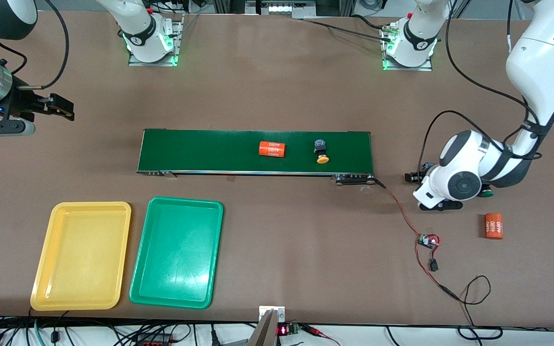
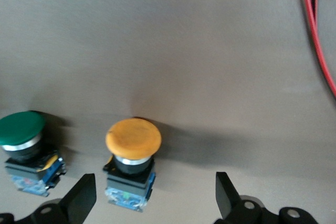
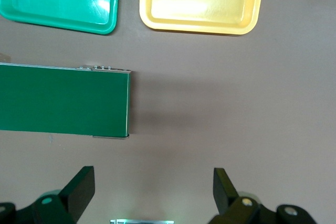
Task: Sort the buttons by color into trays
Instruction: 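Grasp the second yellow button with the left gripper while the right gripper advances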
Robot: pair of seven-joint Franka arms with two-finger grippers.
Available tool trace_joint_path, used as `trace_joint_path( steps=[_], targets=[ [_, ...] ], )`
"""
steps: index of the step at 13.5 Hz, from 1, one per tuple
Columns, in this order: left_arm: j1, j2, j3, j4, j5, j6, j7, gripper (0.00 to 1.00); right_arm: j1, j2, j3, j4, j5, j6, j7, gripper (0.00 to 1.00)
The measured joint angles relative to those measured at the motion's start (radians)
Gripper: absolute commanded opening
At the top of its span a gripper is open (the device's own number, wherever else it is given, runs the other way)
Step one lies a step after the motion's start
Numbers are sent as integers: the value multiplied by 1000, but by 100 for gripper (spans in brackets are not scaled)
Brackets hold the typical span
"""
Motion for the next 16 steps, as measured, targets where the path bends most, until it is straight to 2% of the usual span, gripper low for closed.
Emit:
trace_joint_path(
  steps=[2,3,4,5,6,7,8,9,10,11,12,14,16],
  targets=[
    [1,0,12,-31,48,29,0,99,-11,-59,-3,-50,35,3,0,100],
    [3,0,18,-43,68,39,0,89,-17,-100,-3,-100,49,27,-1,100],
    [7,0,22,-51,75,48,0,62,-20,-144,0,-169,65,72,-1,100],
    [11,0,22,-54,75,55,0,45,-21,-189,16,-250,77,133,1,100],
    [12,0,20,-54,75,56,0,36,-25,-227,58,-325,84,191,23,100],
    [12,-1,19,-55,75,57,0,26,-37,-254,134,-378,85,230,79,100],
    [12,-2,18,-54,75,57,0,18,-64,-270,246,-405,87,256,152,100],
    [12,-5,16,-54,75,56,0,14,-100,-277,373,-414,97,275,247,100],
    [13,-14,10,-53,75,54,0,14,-132,-279,493,-415,115,294,345,100],
    [13,-23,6,-52,75,56,0,14,-156,-282,597,-415,126,315,436,100],
    [15,-30,-9,-45,75,52,0,14,-168,-284,666,-416,128,330,502,100],
    [20,-44,-90,-6,53,-26,-5,14,-176,-287,725,-416,138,339,556,100],
    [17,-62,-169,57,-77,-107,-6,14,-181,-286,735,-416,187,349,563,100]
  ],
)
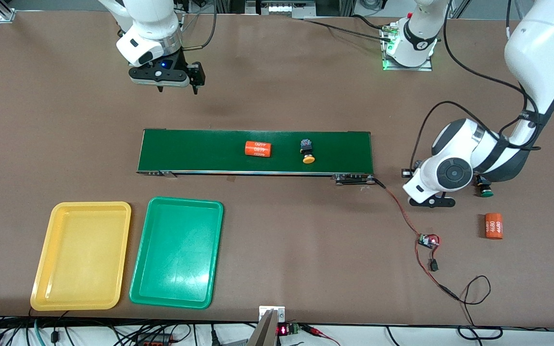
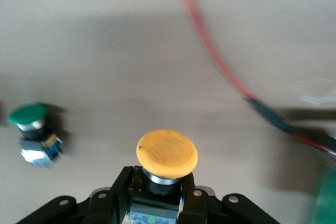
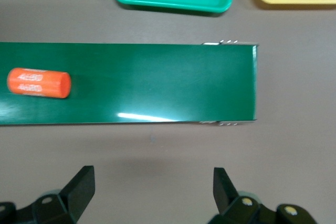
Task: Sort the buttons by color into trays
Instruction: 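Grasp the second yellow button with the left gripper while the right gripper advances, then place the yellow button on the belt while the right gripper lowers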
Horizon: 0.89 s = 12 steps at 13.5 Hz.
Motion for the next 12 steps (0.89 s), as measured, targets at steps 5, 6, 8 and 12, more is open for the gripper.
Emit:
trace_joint_path(
  steps=[5,6,8,12],
  targets=[
    [-80,-3,-106,12,-167,-20,-148,15,13,75,49,11,30,134,121,100],
    [-125,8,-106,6,-168,-12,-211,16,14,103,71,18,29,161,150,100],
    [-191,31,-104,-32,-169,65,-289,26,15,156,107,37,22,199,197,100],
    [-188,45,-72,-65,-169,128,-308,100,18,224,117,49,-19,233,211,100]
  ],
)
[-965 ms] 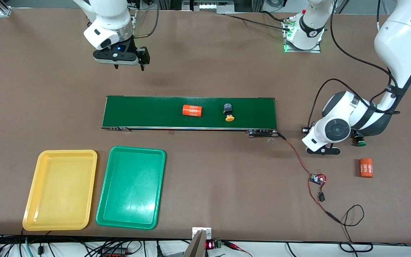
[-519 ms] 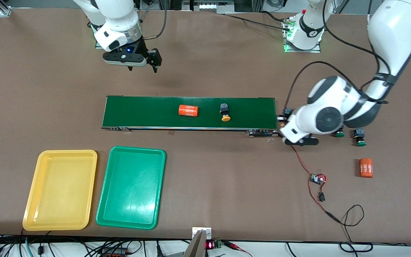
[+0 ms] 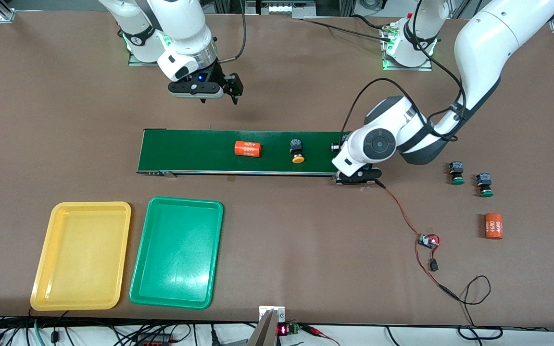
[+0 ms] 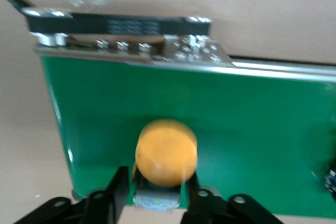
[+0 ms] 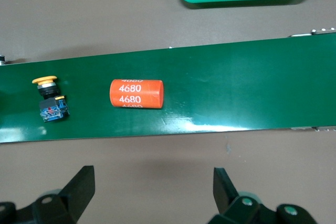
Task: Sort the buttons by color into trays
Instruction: 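Place the yellow button on the belt while the right gripper lowers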
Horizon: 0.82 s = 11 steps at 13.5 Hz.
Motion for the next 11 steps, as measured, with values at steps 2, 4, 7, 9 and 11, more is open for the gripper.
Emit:
trace_joint_path(
  steps=[2,4,7,9,11],
  targets=[
    [27,-2,1,13,0,-19,0,100,14,25,0,2,-24,5,7,100],
    [43,-7,-2,81,0,-105,1,100,35,49,1,2,-73,10,59,100],
    [54,-25,-2,254,3,-270,2,100,71,105,0,2,-162,32,141,100],
    [85,-35,4,319,50,-323,26,100,82,144,-1,3,-180,54,159,100],
    [135,-33,28,327,159,-334,94,100,101,172,-14,10,-188,67,167,100]
  ],
)
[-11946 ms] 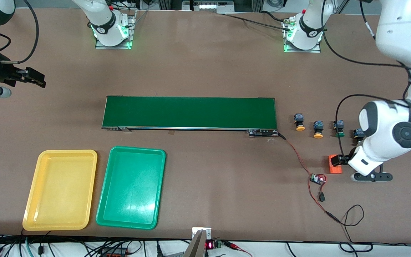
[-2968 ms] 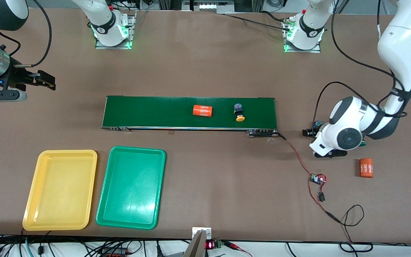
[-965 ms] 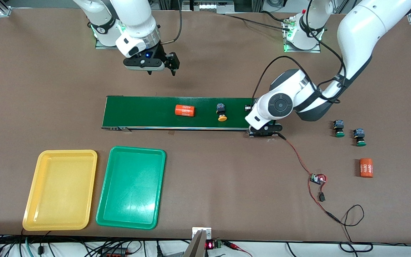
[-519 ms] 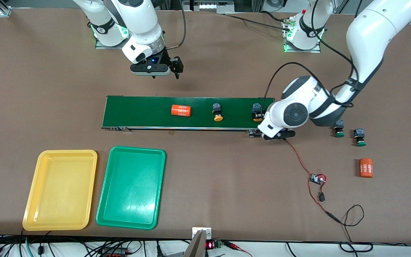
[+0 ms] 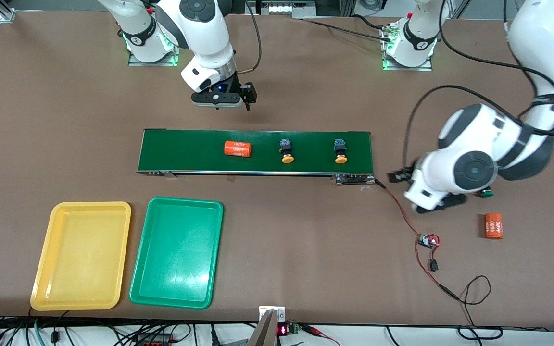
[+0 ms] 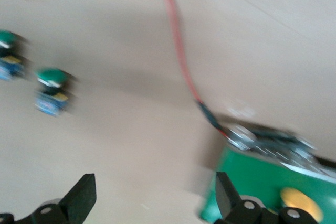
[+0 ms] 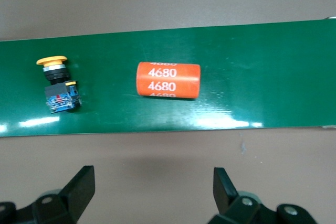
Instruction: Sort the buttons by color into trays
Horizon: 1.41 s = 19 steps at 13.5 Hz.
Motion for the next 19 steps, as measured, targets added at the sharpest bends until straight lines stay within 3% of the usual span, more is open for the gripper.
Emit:
trace_joint_path(
  steps=[2,5,9,12,14,16,19],
  targets=[
    [22,5,75,-1,74,-1,110,100,36,30,-38,19,-5,14,12,100],
    [29,11,219,0,123,71,303,100,134,115,-118,73,-96,19,65,100],
    [37,28,348,-1,128,264,514,100,227,246,-192,156,-154,32,89,100],
    [55,66,440,-1,128,467,723,100,247,298,-211,197,-184,32,89,100],
    [66,84,460,-1,128,568,891,100,249,323,-212,211,-211,32,90,100],
    [66,89,461,-1,128,586,998,100,253,349,-219,226,-221,39,91,100],
    [63,108,464,-1,128,648,1100,100,296,387,-270,247,-226,58,91,100]
  ],
)
